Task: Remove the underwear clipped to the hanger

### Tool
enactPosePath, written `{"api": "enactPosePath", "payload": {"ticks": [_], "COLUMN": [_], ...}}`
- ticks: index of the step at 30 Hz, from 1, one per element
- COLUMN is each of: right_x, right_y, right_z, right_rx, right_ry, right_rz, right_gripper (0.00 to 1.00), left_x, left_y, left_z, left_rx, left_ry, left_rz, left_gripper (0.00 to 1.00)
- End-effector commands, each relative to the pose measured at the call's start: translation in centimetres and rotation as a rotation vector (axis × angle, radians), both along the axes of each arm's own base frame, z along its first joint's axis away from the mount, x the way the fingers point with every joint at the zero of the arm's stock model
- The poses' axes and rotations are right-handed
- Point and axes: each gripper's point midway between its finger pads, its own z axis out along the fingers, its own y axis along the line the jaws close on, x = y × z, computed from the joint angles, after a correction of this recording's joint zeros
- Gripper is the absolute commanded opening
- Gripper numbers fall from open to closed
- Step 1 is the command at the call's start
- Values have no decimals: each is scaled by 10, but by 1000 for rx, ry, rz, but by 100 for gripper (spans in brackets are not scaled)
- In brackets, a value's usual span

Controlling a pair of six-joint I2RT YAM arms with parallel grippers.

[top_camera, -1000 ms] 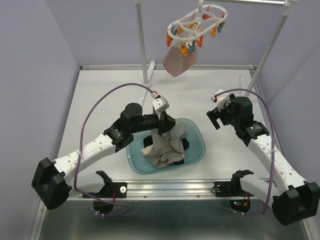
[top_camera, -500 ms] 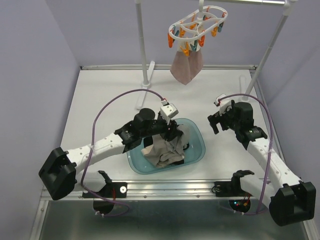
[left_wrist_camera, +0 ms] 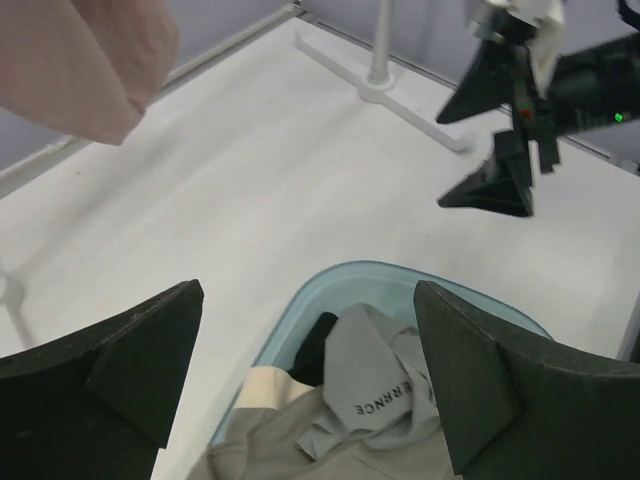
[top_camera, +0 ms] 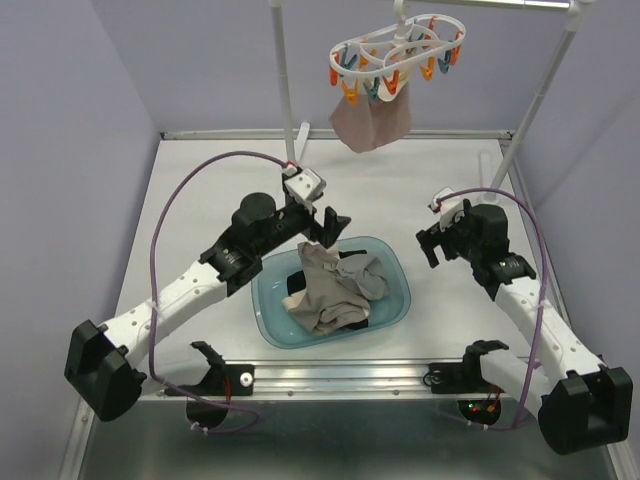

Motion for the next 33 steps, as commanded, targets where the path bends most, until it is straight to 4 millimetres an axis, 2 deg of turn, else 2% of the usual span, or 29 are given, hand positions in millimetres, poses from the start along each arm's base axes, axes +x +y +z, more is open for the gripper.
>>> {"api": "enactPosePath", "payload": {"ticks": [1, 3, 4, 5, 7, 12, 15, 16, 17, 20, 26, 33], "right_x": [4, 4, 4, 4, 3, 3, 3, 3, 2, 1, 2, 1], "right_y": [1, 1, 1, 0, 1, 2, 1, 2, 2, 4, 3, 5], "right_z": [11, 12, 11, 12, 12, 14, 15, 16, 16, 17, 15, 15], "right_rx": [7, 7, 7, 6, 9, 8, 5, 6, 7, 12, 10, 15], "right_ry": [-61, -63, -62, -65, -65, -74, -78, -80, -80, -84, -78, -76], "right_rz": [7, 9, 9, 9, 14, 22, 21, 24, 24, 33, 32, 43], "right_gripper": [100, 100, 100, 100, 100, 100, 100, 100, 100, 100, 100, 100], "left_x": [63, 79, 95, 106, 124, 163, 178, 179, 186, 197, 225, 248], "left_y": [24, 27, 25, 30, 24, 19, 14, 21, 19, 20, 5, -4], "left_z": [46, 56, 65, 69, 80, 82, 76, 91, 74, 73, 69, 76], "left_rx": [-121, -191, -222, -234, -272, -318, -387, -431, -454, -520, -540, -542], "left_ry": [-91, -91, -136, -165, -254, -360, -393, -471, -432, -447, -409, -396], "left_rz": [105, 92, 98, 102, 84, 21, -53, -63, -85, -122, -140, -103], "left_gripper": [99, 98, 98, 98, 98, 98, 96, 96, 95, 94, 90, 84]}}
